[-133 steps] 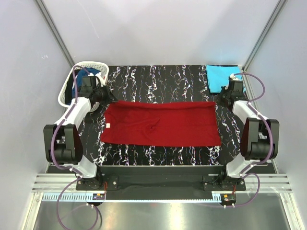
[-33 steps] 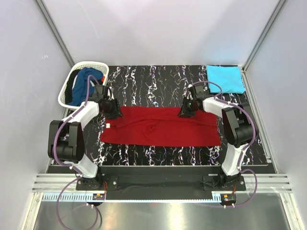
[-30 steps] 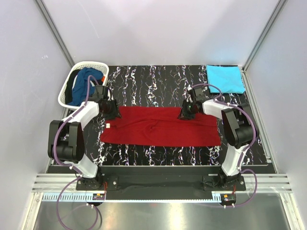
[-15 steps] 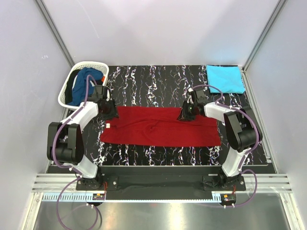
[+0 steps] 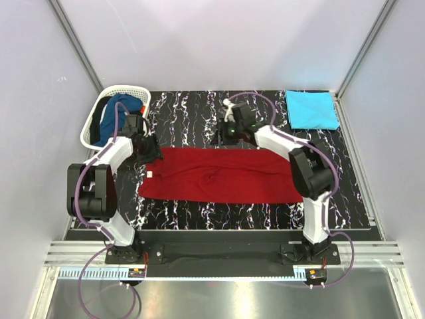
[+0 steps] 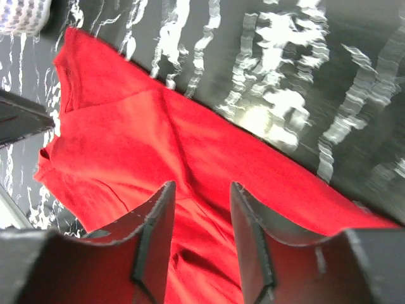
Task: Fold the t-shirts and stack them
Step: Fold the tshirt
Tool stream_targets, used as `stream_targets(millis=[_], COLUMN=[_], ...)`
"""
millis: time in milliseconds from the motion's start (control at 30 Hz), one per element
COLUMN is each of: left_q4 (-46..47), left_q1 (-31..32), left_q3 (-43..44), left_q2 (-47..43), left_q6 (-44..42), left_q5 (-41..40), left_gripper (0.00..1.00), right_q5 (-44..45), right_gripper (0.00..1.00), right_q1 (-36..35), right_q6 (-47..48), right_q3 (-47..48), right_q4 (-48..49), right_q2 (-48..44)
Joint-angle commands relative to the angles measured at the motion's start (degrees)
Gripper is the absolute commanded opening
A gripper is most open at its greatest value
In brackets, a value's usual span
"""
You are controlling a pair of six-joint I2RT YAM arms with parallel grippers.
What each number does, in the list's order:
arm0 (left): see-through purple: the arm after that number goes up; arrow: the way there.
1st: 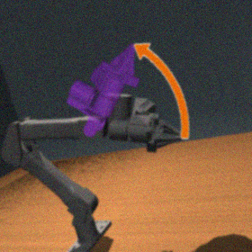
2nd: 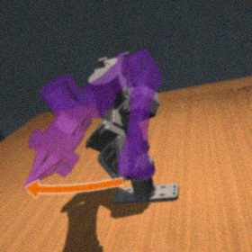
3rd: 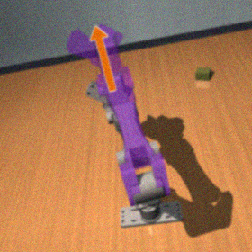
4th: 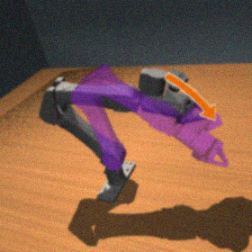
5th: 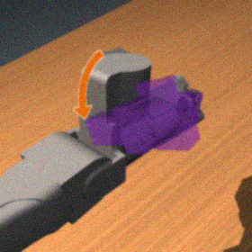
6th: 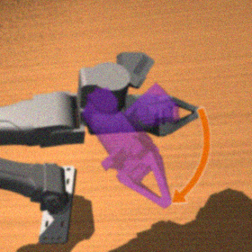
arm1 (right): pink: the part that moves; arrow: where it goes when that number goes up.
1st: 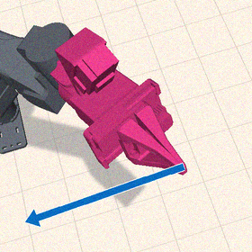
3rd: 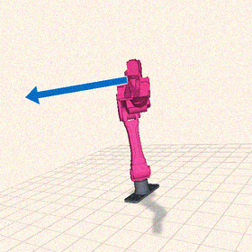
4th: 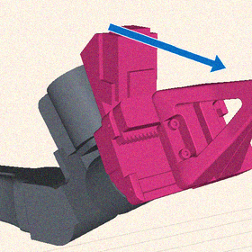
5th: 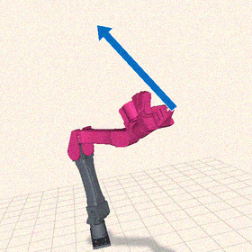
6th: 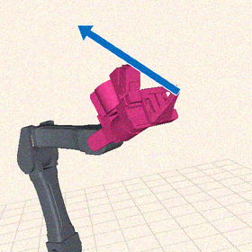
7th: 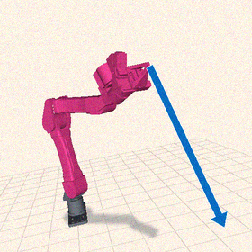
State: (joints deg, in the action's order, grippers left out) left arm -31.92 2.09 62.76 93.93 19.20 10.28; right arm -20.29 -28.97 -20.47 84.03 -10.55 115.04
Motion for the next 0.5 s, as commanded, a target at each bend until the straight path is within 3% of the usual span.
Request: stream_targets(millis=[0,167,467], left_q4=[1.0,2.0,2.5], left_q1=[-0.2,-0.1,-0.2], left_q3=[0.5,0.6,-0.4], left_q2=[1.5,2.7,2.9], left_q6=[-0.8,-0.5,-0.5], left_q5=[4.2,7.5,7.8], left_gripper=[0.53,0.53,0.47], right_q5=[-1.0,-1.6,-3.4], right_gripper=[0.48,0.53,0.53], right_q1=[-2.9,-5.7,-8.6], right_q6=[3.2,3.9,6.4], right_q3=[7.5,15.5,26.7], right_q4=[-0.6,-0.9,-2.6], right_q2=[6.1,12.6,22.5])
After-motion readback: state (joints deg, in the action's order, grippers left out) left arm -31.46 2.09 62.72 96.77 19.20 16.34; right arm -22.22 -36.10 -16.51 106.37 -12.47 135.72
